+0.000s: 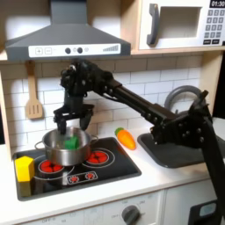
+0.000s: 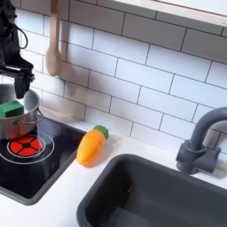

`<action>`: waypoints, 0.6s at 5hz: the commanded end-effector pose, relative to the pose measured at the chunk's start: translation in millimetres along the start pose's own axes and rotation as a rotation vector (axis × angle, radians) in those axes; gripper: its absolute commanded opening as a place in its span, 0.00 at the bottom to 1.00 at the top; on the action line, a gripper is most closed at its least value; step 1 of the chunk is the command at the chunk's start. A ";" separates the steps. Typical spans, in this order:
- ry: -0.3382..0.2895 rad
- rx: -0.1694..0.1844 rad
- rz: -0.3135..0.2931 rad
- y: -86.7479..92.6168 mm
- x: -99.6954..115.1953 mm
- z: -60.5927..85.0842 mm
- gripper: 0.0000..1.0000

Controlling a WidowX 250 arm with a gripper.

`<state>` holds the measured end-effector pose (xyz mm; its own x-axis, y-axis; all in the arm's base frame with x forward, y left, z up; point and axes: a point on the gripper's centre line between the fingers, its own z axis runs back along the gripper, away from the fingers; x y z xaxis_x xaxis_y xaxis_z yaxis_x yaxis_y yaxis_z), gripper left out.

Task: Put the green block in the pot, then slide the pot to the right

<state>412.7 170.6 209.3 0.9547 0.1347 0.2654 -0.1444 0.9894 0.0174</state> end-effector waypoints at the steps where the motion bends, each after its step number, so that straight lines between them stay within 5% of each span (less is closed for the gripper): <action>1: 0.000 0.004 -0.008 0.1 0.0 -1.6 1.00; 3: 0.037 0.009 -0.016 1.3 -6.1 -13.9 1.00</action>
<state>409.7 172.8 196.5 0.9645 0.1223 0.2341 -0.1335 0.9905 0.0325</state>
